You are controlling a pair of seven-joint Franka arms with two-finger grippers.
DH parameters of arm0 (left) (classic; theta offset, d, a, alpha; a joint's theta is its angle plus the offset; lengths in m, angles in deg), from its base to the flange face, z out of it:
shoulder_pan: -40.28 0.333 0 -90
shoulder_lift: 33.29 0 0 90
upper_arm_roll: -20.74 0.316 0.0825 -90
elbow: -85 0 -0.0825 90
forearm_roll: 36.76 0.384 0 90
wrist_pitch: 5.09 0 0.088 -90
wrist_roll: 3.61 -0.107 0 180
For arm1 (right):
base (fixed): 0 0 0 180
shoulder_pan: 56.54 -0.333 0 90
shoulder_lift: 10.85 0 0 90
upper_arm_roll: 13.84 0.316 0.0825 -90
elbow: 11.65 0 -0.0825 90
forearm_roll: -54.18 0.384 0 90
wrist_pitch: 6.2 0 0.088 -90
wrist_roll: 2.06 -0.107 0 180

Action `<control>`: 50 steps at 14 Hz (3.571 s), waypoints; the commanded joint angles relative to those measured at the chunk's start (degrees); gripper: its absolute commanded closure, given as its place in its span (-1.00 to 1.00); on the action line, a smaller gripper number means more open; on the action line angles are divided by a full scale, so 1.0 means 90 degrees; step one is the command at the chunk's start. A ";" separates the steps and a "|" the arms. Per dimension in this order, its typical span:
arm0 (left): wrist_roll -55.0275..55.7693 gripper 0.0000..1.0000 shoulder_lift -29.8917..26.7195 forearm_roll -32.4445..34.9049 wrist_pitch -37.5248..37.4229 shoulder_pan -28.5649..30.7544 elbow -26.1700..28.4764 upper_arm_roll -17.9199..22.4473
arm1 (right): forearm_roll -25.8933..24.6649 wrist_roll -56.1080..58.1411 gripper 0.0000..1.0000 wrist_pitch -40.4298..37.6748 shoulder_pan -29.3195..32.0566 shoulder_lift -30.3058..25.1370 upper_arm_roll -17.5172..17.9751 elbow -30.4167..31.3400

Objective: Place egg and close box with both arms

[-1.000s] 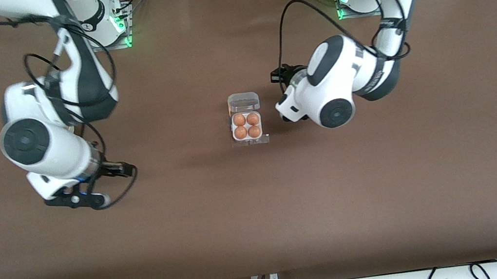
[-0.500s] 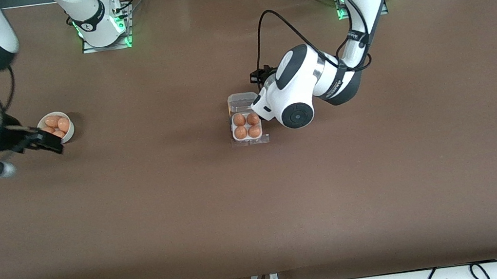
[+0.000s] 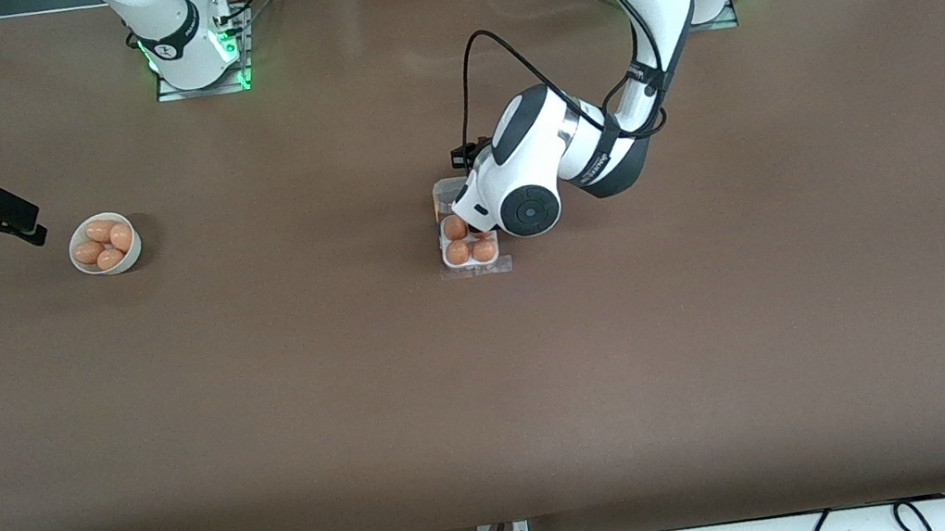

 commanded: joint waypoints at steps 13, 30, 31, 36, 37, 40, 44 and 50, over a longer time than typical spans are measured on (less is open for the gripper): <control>0.0380 0.94 0.0259 -0.0145 0.0722 -0.0201 -0.0394 0.0161 | -0.0067 0.0561 -1.00 -0.0125 0.0213 0.0095 0.0158 0.0007; -0.0642 -0.81 -0.0501 0.1738 0.0383 0.0432 -0.1731 0.1382 | -0.0047 0.0561 -1.00 -0.0125 0.0213 0.0105 0.0148 0.0007; -0.0887 -0.90 -0.0667 0.1856 0.0246 0.0733 -0.1810 0.1382 | -0.0047 0.0561 -1.00 -0.0135 0.0213 0.0105 0.0148 0.0007; -0.1455 -1.00 -0.1195 0.3230 0.0176 0.1761 -0.1976 0.1372 | -0.0047 0.0551 -1.00 -0.0125 0.0213 0.0105 0.0148 0.0007; -0.1582 -1.00 -0.1244 0.3456 0.0176 0.1810 -0.1976 0.1392 | -0.0047 0.0561 -1.00 -0.0125 0.0213 0.0105 0.0148 0.0007; -0.1671 -1.00 -0.1264 0.3556 0.0176 0.2171 -0.1976 0.1431 | -0.0037 0.0561 -1.00 -0.0125 0.0213 0.0095 0.0148 0.0007; -0.1671 -1.00 -0.1264 0.3682 0.0176 0.2562 -0.1976 0.1421 | -0.0066 0.0551 -1.00 -0.0125 0.0213 0.0105 0.0148 0.0007; -0.3174 -1.00 -0.2083 0.3625 0.0195 0.3616 -0.1216 0.1031 | -0.0047 0.0551 -1.00 -0.0125 0.0213 0.0115 0.0148 0.0007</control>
